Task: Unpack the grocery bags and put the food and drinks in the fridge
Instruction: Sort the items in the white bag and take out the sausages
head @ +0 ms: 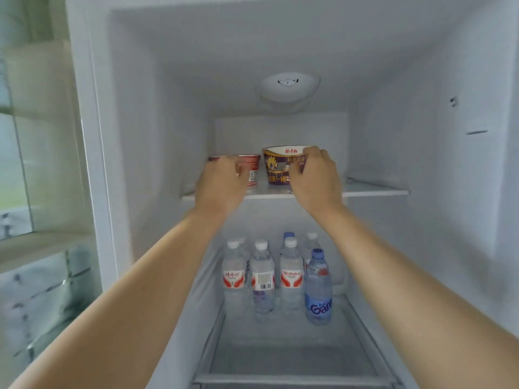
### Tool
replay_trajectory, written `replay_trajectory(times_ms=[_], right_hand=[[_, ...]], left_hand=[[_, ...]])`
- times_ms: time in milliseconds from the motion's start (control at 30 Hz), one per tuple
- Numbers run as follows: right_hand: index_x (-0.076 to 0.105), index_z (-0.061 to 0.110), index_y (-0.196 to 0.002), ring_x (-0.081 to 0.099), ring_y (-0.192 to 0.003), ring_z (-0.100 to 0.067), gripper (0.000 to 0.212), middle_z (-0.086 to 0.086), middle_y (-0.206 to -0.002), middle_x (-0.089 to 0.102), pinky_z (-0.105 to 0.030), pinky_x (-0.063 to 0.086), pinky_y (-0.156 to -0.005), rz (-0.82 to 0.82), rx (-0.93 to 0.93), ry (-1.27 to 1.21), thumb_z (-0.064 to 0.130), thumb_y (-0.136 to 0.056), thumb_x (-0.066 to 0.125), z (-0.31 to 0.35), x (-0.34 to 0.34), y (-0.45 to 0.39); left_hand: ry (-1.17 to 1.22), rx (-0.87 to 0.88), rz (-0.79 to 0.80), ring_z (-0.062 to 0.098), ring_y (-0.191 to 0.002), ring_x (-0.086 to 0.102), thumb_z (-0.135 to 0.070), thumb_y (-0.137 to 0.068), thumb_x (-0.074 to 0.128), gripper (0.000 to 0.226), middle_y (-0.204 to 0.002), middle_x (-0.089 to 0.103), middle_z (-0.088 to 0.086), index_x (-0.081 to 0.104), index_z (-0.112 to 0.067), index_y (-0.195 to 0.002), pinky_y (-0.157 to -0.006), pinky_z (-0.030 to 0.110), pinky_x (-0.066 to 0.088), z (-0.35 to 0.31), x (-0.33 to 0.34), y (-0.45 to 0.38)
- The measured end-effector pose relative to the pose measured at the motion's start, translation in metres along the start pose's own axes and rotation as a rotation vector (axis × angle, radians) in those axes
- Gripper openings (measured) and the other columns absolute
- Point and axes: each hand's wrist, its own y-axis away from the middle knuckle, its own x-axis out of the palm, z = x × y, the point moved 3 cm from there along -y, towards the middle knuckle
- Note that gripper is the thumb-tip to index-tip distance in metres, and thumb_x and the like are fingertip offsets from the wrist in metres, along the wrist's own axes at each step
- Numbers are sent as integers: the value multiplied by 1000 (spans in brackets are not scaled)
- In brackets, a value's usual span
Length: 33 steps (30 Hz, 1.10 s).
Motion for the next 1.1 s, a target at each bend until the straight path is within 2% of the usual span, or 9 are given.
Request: replay_trajectory(times_ms=[100, 233, 367, 433, 533, 733, 833, 967, 1100], right_hand=[[55, 6, -121, 52, -107, -32, 32, -13, -119, 55, -37, 42, -87, -35, -29, -86, 21, -93, 49, -2, -25, 45], [56, 7, -123, 53, -113, -26, 33, -9, -122, 58, -30, 38, -93, -42, -85, -131, 20, -93, 53, -4, -56, 116], [59, 6, -117, 58, -106, -21, 34, -6, -114, 62, -22, 39, -92, 3, -51, -166, 27, -91, 49, -3, -80, 195], [59, 7, -116, 59, -103, -18, 35, -4, -111, 62, -23, 41, -92, 29, 8, -189, 28, -90, 49, 0, -92, 242], [58, 8, -118, 59, -102, -13, 34, -1, -111, 62, -28, 45, -92, 95, 84, -168, 26, -90, 52, 4, -108, 315], [57, 12, -121, 56, -110, -12, 31, 3, -114, 60, -21, 42, -92, 232, 294, -37, 25, -93, 56, 7, -160, 462], [58, 14, -120, 54, -108, -9, 30, 4, -112, 60, -13, 36, -92, 275, 413, 38, 21, -92, 61, 12, -192, 533], [58, 13, -120, 58, -106, -9, 36, 4, -110, 62, -22, 43, -90, 300, 596, 58, 33, -91, 54, 19, -241, 618], [58, 16, -122, 56, -105, -4, 30, 8, -111, 62, -18, 42, -91, 309, 783, 134, 27, -94, 56, 21, -308, 692]], left_hand=[[178, -33, -60, 30, -94, 65, -22, -93, 51, 28, -101, 72, 9, 68, -19, -115, -83, 40, 53, -5, -10, 47], [462, -151, -6, 9, -87, 62, -17, -94, 52, 23, -94, 69, -5, 68, -23, -110, -73, 21, 45, -6, -20, 113], [548, -167, 116, 5, -79, 64, -14, -91, 58, 19, -86, 72, -8, 70, -25, -100, -74, 25, 50, 3, -23, 188], [569, -171, 196, 8, -75, 64, -14, -91, 59, 18, -85, 73, -7, 70, -25, -99, -68, 20, 48, 10, -25, 233], [600, -163, 348, 7, -80, 65, -17, -92, 60, 18, -88, 73, -4, 67, -32, -98, -66, 9, 44, 15, -37, 306], [659, -147, 647, 5, -84, 63, -18, -95, 55, 24, -87, 70, -10, 62, -41, -97, -65, 12, 45, 4, -69, 438], [597, -70, 771, -2, -88, 60, -17, -96, 55, 23, -93, 67, -10, 64, -34, -109, -70, 11, 44, -9, -83, 504], [593, -10, 954, -9, -89, 55, -17, -95, 56, 23, -94, 65, -10, 67, -27, -113, -71, 3, 39, -31, -100, 590], [635, -7, 1126, -9, -89, 54, -15, -95, 56, 21, -89, 67, -7, 68, -26, -108, -70, 3, 39, -62, -118, 663]])
